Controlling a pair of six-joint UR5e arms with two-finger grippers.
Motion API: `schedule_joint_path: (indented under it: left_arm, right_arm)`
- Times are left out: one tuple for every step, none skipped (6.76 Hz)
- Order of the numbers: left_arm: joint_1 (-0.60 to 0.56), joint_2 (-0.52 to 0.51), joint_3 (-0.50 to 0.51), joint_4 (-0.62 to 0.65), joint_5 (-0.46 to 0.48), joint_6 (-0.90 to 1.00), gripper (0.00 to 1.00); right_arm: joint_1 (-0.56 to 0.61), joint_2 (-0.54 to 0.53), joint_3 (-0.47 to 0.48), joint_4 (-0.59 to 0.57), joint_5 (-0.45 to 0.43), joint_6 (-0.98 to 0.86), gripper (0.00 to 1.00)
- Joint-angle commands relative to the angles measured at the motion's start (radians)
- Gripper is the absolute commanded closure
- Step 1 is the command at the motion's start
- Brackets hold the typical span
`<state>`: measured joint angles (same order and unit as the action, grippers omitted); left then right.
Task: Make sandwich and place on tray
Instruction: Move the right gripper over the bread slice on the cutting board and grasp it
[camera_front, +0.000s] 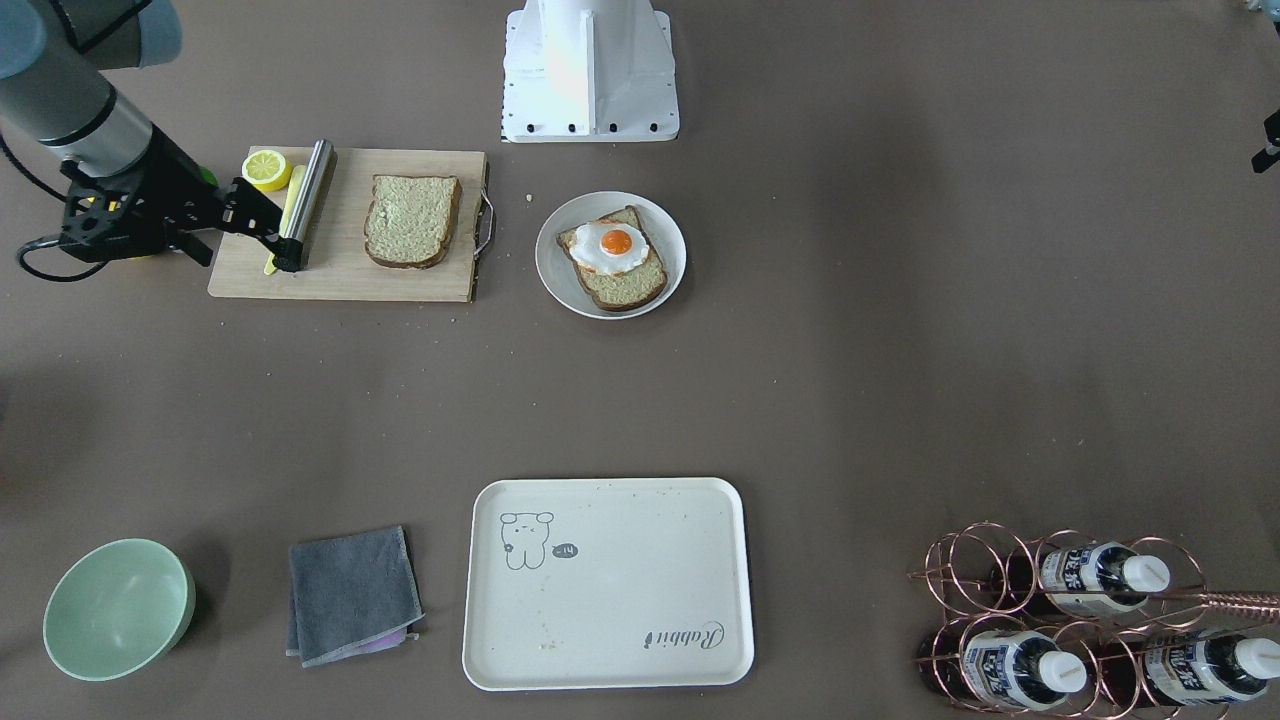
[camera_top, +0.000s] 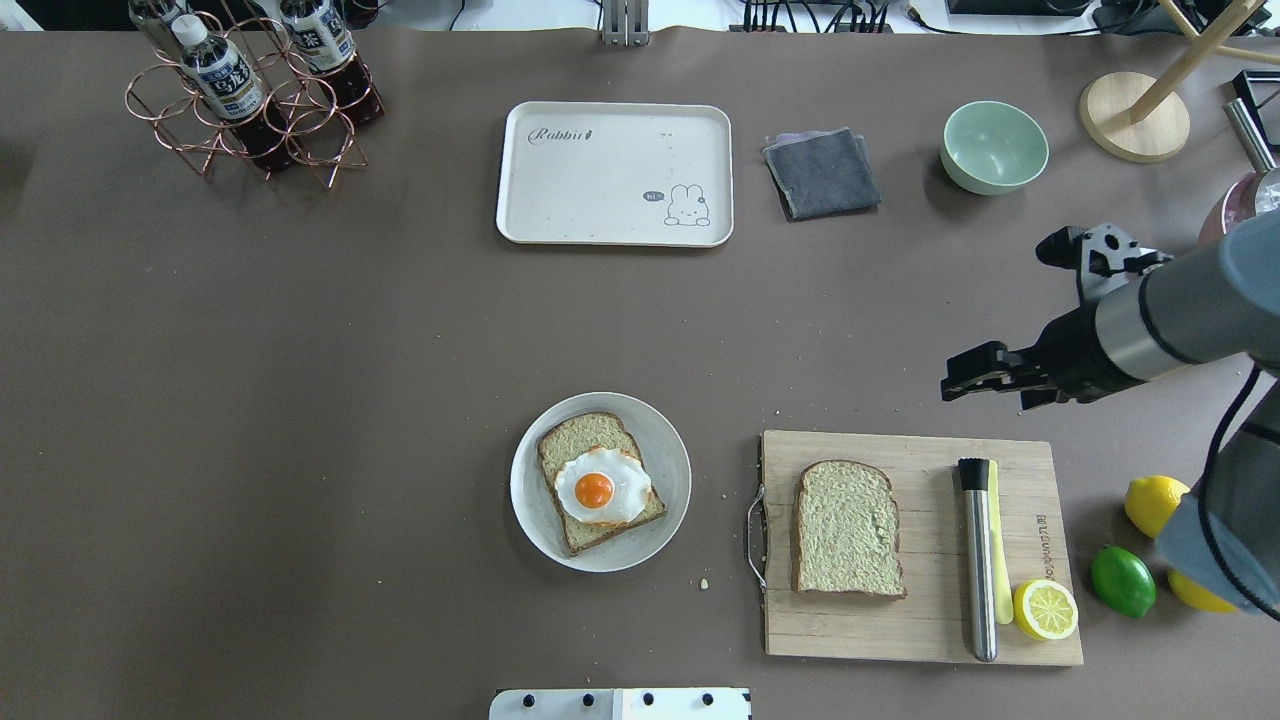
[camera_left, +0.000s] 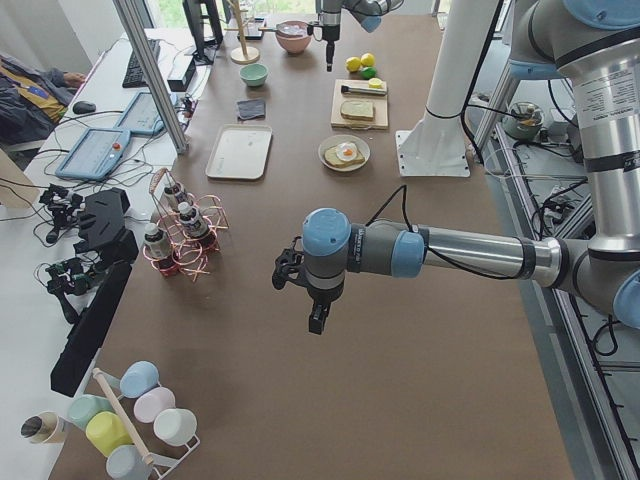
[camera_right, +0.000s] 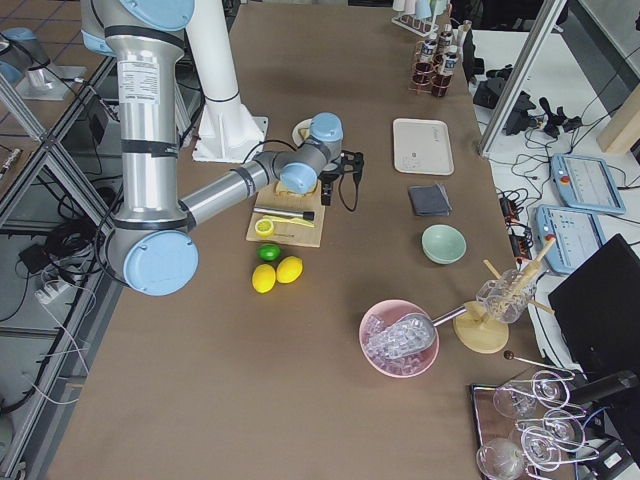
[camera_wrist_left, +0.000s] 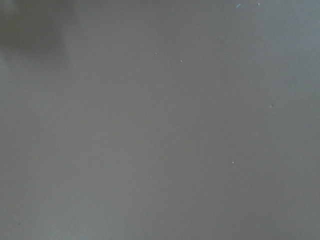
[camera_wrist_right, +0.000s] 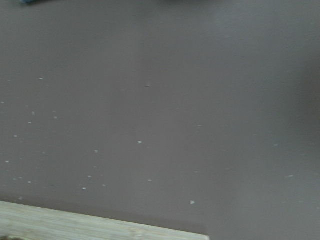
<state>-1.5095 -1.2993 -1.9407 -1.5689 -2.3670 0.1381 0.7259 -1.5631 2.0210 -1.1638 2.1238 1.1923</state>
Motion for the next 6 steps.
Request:
schedule_joint_path:
  left_arm:
    - [0.000,-0.002,0.000,0.000,0.000,0.000,0.02]
    - [0.000,-0.005,0.002,0.000,0.000,0.000,0.02]
    - [0.000,-0.003,-0.001,0.000,-0.001,0.000,0.02]
    - [0.000,-0.005,-0.001,0.000,-0.002,0.000,0.02]
    - [0.000,-0.005,-0.001,0.000,-0.002,0.000,0.02]
    - [0.000,-0.006,-0.001,0.000,-0.002,0.000,0.02]
  right_arm:
    - [-0.176,0.018,0.024,0.012,-0.116,0.156,0.06]
    - [-0.210,0.018,0.022,0.013,-0.116,0.179,0.10]
    - [-0.256,0.018,0.013,0.013,-0.158,0.199,0.10]
    - [-0.284,0.017,0.009,0.015,-0.188,0.214,0.12]
    - [-0.305,0.012,-0.011,0.016,-0.197,0.213,0.13]
    - [-0.315,0.009,-0.027,0.056,-0.209,0.213,0.14]
